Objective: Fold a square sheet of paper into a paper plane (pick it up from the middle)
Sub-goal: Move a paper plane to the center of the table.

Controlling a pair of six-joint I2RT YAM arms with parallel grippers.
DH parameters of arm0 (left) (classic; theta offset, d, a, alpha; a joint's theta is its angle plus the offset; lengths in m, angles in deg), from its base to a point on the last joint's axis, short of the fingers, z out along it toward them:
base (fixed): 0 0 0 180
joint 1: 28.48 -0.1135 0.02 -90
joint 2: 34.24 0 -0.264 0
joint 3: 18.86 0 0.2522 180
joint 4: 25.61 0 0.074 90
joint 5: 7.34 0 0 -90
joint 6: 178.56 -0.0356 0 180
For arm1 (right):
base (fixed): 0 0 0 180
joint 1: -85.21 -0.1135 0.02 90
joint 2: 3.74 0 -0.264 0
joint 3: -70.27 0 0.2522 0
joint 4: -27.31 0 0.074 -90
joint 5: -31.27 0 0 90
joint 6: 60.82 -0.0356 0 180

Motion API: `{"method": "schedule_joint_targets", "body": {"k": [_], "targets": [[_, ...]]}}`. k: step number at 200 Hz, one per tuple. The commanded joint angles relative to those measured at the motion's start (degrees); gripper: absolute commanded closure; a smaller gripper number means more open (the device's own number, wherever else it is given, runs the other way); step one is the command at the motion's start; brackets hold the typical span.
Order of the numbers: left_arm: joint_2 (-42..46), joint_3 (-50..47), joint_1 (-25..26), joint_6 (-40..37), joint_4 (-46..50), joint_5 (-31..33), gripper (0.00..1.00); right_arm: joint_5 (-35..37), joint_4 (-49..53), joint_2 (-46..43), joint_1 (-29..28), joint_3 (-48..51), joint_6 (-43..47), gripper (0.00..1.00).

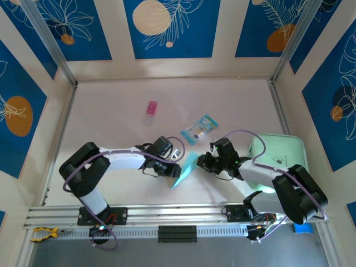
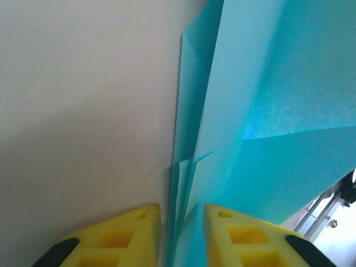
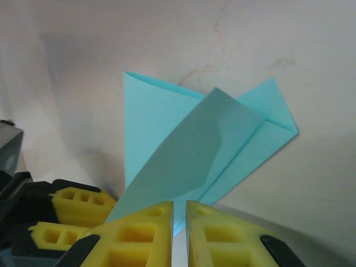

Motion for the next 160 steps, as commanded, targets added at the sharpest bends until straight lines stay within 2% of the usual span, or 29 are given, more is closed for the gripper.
{"method": "schedule_joint_targets", "body": {"k": [1, 74, 160], "targets": [[-1.1, 1.4, -0.4, -0.4, -1.7, -3.4, 0.72, -0.5, 0.0, 1.4, -1.0, -0.5, -1.1, 0.84], [-2.4, 1.5, -0.4, -0.5, -2.5, -6.0, 0.73, -0.4, -0.4, 3.4, -2.2, 1.1, -2.6, 0.84], [-1.9, 0.8, -0.4, 0.2, -3.8, -7.1, 0.89, 0.8, -0.9, 4.5, -2.7, 1.3, -3.1, 0.84]]}}
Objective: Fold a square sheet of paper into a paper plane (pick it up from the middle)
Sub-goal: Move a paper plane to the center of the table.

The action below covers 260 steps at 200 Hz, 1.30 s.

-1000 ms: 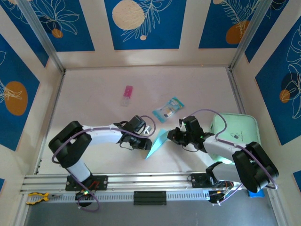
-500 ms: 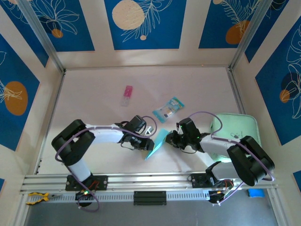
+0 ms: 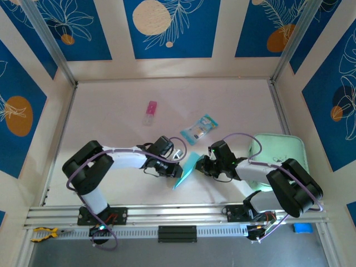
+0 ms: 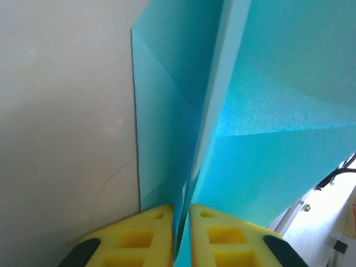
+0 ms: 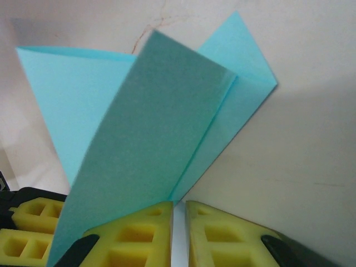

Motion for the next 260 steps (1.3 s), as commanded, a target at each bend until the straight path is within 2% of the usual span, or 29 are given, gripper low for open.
{"method": "schedule_joint_targets", "body": {"k": [1, 72, 131, 151, 181, 204, 260], "targets": [[0.0, 0.4, -0.1, 0.1, -1.6, -1.5, 0.89, 0.7, -0.3, 0.8, -0.6, 0.9, -0.7, 0.84], [4.4, -1.3, -0.2, 0.4, -1.8, 1.9, 1.00, 1.7, 0.7, -1.6, -1.1, 0.8, -1.6, 0.82], [9.6, -1.8, -0.1, -1.0, 2.3, 9.1, 1.00, 4.0, 7.0, -9.3, -1.2, -0.3, -2.1, 0.78], [11.3, -1.6, -0.2, -1.7, 6.4, 14.4, 1.00, 5.6, 8.9, -13.7, -1.3, -0.2, -3.5, 0.74], [13.3, -1.6, -0.1, -2.7, 10.2, 20.2, 1.00, 4.6, 6.5, -17.7, -2.4, -0.5, -4.0, 0.60], [13.7, -2.0, 0.0, -2.7, 10.6, 21.6, 1.00, 4.3, 5.6, -15.5, -4.5, -3.2, -3.8, 0.51], [14.4, -2.3, 0.5, -2.3, 11.5, 23.0, 1.00, 2.3, 1.3, -1.0, -9.3, -10.5, -3.7, 0.50]]}}
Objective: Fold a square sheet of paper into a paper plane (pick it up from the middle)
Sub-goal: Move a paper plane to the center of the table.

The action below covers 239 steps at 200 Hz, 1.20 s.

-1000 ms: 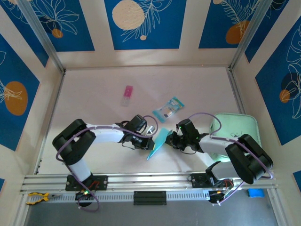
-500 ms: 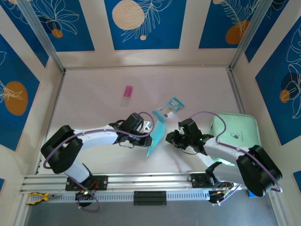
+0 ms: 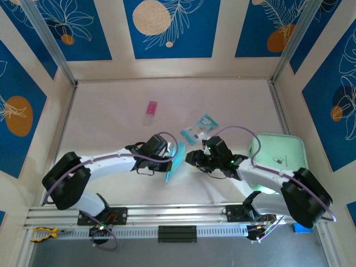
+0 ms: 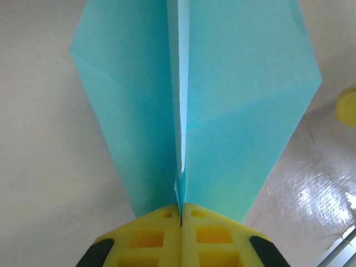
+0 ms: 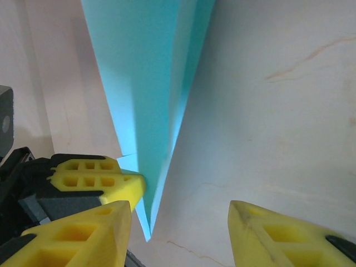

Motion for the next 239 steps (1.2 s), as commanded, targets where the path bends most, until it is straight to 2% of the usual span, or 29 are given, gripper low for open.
{"method": "schedule_joint_targets", "body": {"k": [1, 58, 82, 110, 140, 174, 190, 239], "targets": [[1.9, -0.8, 0.4, -0.4, 2.0, 2.0, 1.00, -1.5, -2.1, 4.6, -1.8, -3.3, 0.1, 0.50], [4.8, -3.7, 0.6, 0.7, -0.3, 1.8, 1.00, -3.9, -3.3, 14.4, -3.1, -8.6, -1.0, 0.51], [5.1, -3.8, 0.6, 0.6, 0.6, 2.1, 1.00, -3.7, -2.7, 16.9, -3.3, -9.6, -1.3, 0.56], [5.6, -4.4, 0.7, 0.3, 1.4, 3.1, 1.00, -3.7, -2.2, 18.3, -2.6, -8.6, -1.8, 0.69], [4.9, -5.2, 0.8, 0.0, 1.0, 2.1, 0.98, -5.5, -4.7, 19.6, -1.8, -7.1, -2.4, 0.77], [4.0, -5.0, 1.2, -0.3, 0.5, 1.1, 0.92, -6.8, -6.7, 21.4, -1.6, -6.8, -2.8, 0.84], [3.3, -4.6, 1.3, -0.4, 0.4, 0.6, 0.84, -7.0, -6.7, 21.9, -1.5, -7.0, -2.7, 0.85], [1.1, -3.5, 1.6, -1.4, 0.5, -0.5, 0.76, -7.0, -6.8, 22.5, -1.6, -6.7, -2.9, 0.85]]}}
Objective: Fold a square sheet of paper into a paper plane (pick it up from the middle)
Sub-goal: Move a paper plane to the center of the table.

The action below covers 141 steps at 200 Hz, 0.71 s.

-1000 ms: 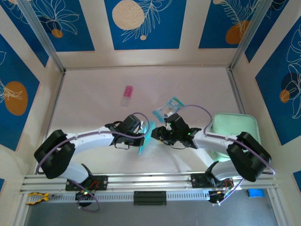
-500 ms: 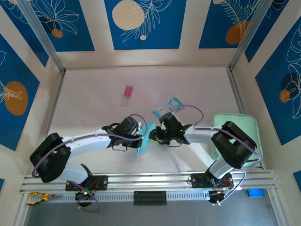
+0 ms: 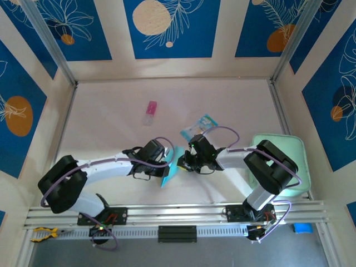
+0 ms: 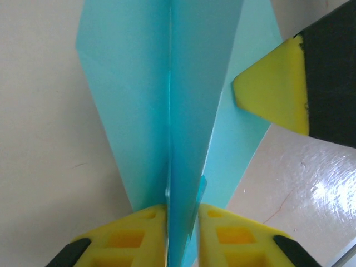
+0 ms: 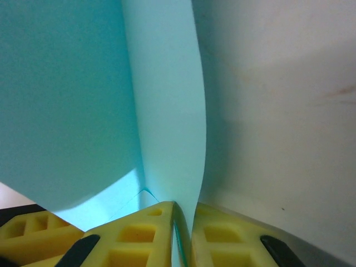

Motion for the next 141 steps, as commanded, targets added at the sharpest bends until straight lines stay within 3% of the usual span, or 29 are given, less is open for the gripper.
{"method": "schedule_joint_targets", "body": {"k": [1, 44, 141], "targets": [[-1.4, 1.2, 0.6, -1.4, 0.4, -1.4, 0.76, -1.3, -0.3, 0.7, 0.1, 0.8, -0.3, 0.85], [-2.7, 2.1, 1.0, -1.8, 0.4, -1.2, 0.70, -1.3, -0.3, 0.8, 0.2, 0.9, -0.3, 0.85], [-6.5, 5.6, 2.7, -4.3, 4.0, 3.3, 0.69, -1.3, -0.3, 0.6, 0.2, 1.0, -0.3, 0.85]]}}
